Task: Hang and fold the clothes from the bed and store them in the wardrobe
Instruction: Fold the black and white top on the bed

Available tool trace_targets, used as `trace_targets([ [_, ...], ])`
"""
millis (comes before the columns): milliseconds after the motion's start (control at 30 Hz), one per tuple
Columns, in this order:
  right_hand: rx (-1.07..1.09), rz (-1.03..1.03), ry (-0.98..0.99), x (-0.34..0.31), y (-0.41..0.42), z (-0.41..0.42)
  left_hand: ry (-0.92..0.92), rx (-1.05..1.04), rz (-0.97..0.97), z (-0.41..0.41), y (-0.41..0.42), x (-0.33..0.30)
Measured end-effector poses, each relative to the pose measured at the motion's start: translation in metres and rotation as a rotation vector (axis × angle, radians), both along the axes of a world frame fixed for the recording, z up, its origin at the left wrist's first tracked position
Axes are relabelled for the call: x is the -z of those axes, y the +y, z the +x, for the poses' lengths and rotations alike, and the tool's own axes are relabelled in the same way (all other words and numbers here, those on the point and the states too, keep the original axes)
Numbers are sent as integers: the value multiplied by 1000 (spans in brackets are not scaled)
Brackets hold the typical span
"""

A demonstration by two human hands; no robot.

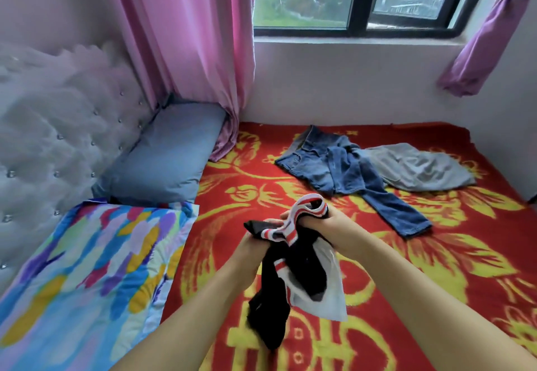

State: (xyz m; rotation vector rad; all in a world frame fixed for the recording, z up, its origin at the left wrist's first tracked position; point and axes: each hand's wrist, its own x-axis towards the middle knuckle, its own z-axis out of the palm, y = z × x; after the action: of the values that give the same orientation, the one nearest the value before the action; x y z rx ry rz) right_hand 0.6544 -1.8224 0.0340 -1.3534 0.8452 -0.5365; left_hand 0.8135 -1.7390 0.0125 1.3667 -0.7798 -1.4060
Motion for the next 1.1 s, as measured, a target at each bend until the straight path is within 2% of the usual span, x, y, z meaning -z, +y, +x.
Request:
trace_targets([
  [67, 61, -69, -3, -13, 1, 7, 78, -12, -106, 5, -3, -16],
  [133, 134, -127, -3, -24, 0, 12, 3, 4, -176, 13, -4, -26],
  [233, 231, -177, 4, -37, -3, 17, -345, 179, -297, 19, 1, -40],
  [333, 197, -216, -65, -50, 0, 23, -727, 316, -353, 5, 6, -45],
  [400, 209, -272, -41, -56, 2, 26, -819, 218, -393, 2, 4, -50],
  [533, 218, -432, 1, -66, 7, 28, -816, 72, -450, 4, 1, -70],
  [700, 304, -695, -8, -84, 14, 30, -1095, -50, -428, -9, 1, -81],
  [833, 317, -804, -30, -102, 8, 24, -1011, -16, -440, 7, -4, -88],
  [900, 371, -819, -1, -104, -4, 17, -856, -20, -459, 21, -4, -95],
  [1000, 418, -616, 43, -93, -19, 16, -520, -108, -438, 30, -5, -115],
  [1100, 308, -342, 216, -74, -20, 25, -291, -155, -329, 32, -9, -132],
])
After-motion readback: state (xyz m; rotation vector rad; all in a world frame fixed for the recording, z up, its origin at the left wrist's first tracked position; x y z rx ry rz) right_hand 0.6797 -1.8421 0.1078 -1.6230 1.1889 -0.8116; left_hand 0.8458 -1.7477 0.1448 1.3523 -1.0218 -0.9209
